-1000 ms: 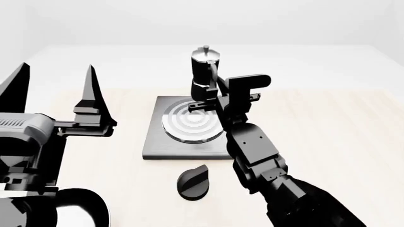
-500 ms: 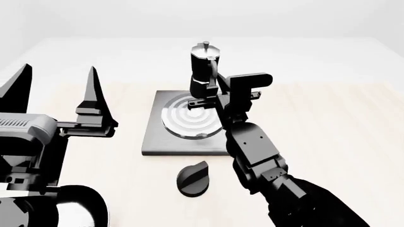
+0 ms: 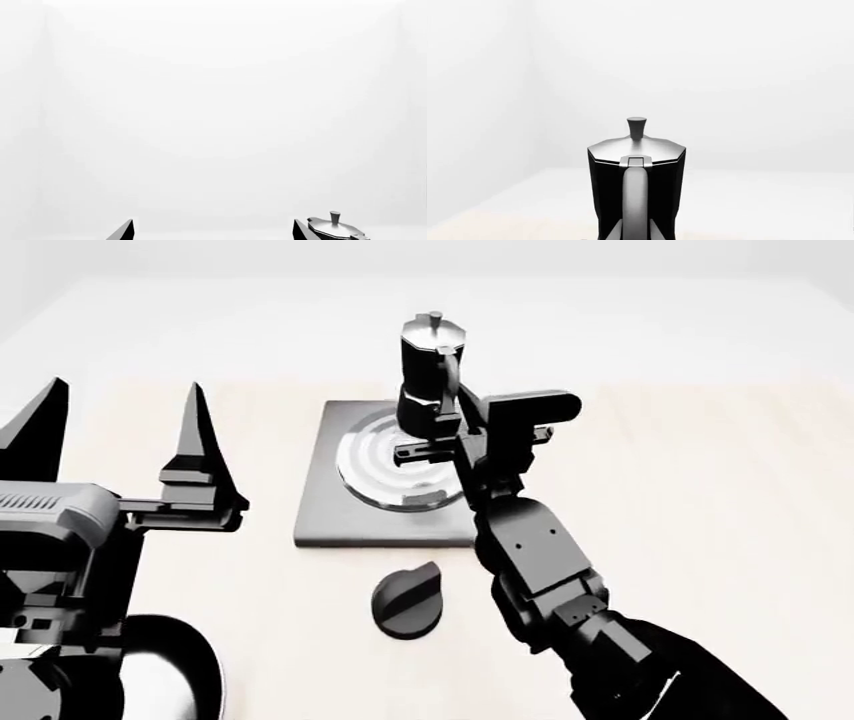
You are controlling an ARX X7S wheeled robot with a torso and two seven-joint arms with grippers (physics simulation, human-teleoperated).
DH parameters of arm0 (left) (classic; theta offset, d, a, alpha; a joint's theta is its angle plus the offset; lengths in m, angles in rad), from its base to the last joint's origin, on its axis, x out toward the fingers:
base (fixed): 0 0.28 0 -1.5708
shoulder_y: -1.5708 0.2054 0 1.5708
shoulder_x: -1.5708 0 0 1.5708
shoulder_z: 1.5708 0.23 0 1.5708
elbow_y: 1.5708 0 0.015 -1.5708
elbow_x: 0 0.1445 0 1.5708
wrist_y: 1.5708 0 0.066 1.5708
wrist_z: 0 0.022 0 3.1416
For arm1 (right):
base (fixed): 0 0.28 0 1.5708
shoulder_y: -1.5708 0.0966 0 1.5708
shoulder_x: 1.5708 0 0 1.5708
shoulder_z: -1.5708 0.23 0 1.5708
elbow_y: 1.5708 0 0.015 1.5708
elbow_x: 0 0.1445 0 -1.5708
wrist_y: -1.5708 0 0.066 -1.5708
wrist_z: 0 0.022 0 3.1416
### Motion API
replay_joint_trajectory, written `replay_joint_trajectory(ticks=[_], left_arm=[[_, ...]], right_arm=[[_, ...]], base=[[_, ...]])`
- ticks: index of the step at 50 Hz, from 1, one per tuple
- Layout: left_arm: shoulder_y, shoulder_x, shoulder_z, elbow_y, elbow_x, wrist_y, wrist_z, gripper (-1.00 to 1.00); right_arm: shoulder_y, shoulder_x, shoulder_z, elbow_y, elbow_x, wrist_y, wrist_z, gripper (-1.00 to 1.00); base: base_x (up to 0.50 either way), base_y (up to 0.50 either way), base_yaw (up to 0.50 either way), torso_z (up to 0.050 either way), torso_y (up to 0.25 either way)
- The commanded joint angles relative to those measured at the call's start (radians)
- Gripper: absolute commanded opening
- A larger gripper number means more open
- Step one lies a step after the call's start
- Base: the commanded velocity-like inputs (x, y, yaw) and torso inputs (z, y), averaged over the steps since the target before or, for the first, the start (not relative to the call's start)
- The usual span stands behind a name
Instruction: Turn on the stove and put the moka pot on it.
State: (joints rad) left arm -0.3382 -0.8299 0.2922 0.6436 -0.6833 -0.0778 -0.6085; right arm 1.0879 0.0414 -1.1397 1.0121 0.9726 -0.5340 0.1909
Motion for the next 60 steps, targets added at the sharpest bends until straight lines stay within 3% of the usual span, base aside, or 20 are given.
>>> replay_joint_trajectory(ticks=[1,28,60], left_arm=[[0.002,0.001,0.000,0.002,-0.001,0.000,-0.001,1.00],[-0.002,0.004,-0.002,-0.002,-0.007,0.002,0.006,1.00],[0.012,0.017,0.002,-0.016,0.003,0.018,0.014,1.00]], right_arm=[[0.012,0.006,0.010,-0.036,-0.050,-0.004,0.016,-1.00],[0.007,0.006,0.001,-0.039,-0.051,-0.003,0.014,-1.00],[-0.004,-0.014,-0.004,0.014,-0.041,-0.019,-0.010,-1.00]], base=[[0.00,0.00,0.00,0.002,-0.102],[0.00,0.00,0.00,0.002,-0.083],[0.00,0.00,0.00,0.001,-0.015]])
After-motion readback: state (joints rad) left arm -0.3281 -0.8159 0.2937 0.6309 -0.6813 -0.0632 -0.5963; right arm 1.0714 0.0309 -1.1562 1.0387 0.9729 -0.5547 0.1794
